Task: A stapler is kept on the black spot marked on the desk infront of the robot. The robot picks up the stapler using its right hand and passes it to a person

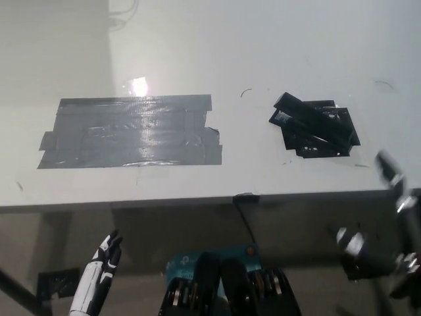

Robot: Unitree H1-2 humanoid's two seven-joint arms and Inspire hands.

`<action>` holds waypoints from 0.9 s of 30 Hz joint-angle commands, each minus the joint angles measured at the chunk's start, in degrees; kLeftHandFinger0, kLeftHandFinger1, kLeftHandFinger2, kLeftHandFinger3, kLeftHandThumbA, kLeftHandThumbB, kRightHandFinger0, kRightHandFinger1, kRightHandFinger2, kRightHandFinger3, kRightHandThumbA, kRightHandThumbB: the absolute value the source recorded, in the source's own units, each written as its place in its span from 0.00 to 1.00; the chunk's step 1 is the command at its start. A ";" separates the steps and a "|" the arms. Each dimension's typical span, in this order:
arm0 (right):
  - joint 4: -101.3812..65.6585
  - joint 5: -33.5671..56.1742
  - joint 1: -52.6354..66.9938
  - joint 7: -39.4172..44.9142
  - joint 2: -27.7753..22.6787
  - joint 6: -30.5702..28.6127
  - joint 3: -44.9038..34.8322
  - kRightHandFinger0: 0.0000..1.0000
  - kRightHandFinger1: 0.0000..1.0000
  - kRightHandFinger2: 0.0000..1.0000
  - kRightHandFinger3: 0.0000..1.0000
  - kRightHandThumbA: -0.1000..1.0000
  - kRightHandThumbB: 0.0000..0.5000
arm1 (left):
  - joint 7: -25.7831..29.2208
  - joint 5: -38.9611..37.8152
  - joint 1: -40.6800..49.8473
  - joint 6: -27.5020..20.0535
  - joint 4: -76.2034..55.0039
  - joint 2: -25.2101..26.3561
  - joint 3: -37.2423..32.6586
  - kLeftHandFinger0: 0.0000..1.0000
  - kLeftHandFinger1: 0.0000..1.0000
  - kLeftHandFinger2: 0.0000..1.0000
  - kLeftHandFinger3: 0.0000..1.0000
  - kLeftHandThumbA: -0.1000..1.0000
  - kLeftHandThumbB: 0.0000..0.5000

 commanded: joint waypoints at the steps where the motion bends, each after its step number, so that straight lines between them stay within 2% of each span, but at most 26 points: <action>1: -3.00 1.69 -14.76 6.18 -6.60 16.32 -3.07 1.00 1.00 1.00 1.00 0.96 0.53 | 0.48 -0.32 -0.49 -2.96 -0.16 0.31 0.38 1.00 1.00 1.00 1.00 1.00 0.89; 4: 3.32 1.11 -22.13 8.72 -9.60 21.10 -1.73 1.00 1.00 1.00 1.00 1.00 0.58 | 0.11 -0.80 -0.50 -3.19 -0.09 0.31 0.32 1.00 1.00 1.00 1.00 1.00 0.88; 8: 18.41 0.98 -32.80 11.65 -11.65 21.25 1.48 1.00 1.00 1.00 1.00 1.00 0.65 | 0.30 -0.33 -0.95 -2.61 0.02 0.25 0.26 1.00 1.00 1.00 1.00 1.00 0.90; 11: 24.28 0.33 -36.66 12.76 -11.53 22.54 3.08 1.00 1.00 1.00 1.00 1.00 0.63 | 0.05 -0.52 -1.06 -2.58 0.16 0.28 0.16 1.00 1.00 1.00 1.00 1.00 0.90; 12: 28.11 -0.33 -38.83 13.63 -11.22 22.54 3.83 1.00 1.00 1.00 1.00 1.00 0.65 | 0.08 -0.41 -1.00 -2.57 0.22 0.22 0.09 1.00 1.00 1.00 1.00 1.00 0.90; 13: 28.64 -0.31 -39.13 13.71 -11.26 22.54 3.99 1.00 1.00 1.00 1.00 1.00 0.60 | 0.09 -0.40 -0.99 -2.57 0.23 0.21 0.08 1.00 1.00 1.00 1.00 1.00 0.90; 14: 31.39 -1.26 -40.96 14.41 -11.38 22.54 5.33 1.00 1.00 1.00 1.00 1.00 0.65 | 0.02 -0.50 -1.01 -2.72 0.27 0.21 0.06 1.00 1.00 1.00 1.00 1.00 0.88; 18: 40.07 -2.46 -46.02 15.54 -11.56 22.54 9.42 1.00 1.00 1.00 1.00 1.00 0.67 | 0.05 -0.41 -1.00 -2.74 0.14 0.13 -0.04 1.00 1.00 1.00 1.00 1.00 0.89; 19: 43.45 -2.92 -47.77 15.87 -11.42 21.99 11.05 1.00 1.00 1.00 1.00 1.00 0.71 | 0.03 -0.47 -0.88 -2.50 -0.11 0.03 -0.04 1.00 1.00 1.00 1.00 1.00 0.88; 27: 56.78 -5.11 -54.05 15.30 -9.21 21.84 16.13 1.00 1.00 1.00 1.00 1.00 0.70 | 0.03 -0.44 -0.77 -2.06 -0.33 -0.10 -0.03 1.00 1.00 1.00 1.00 1.00 0.86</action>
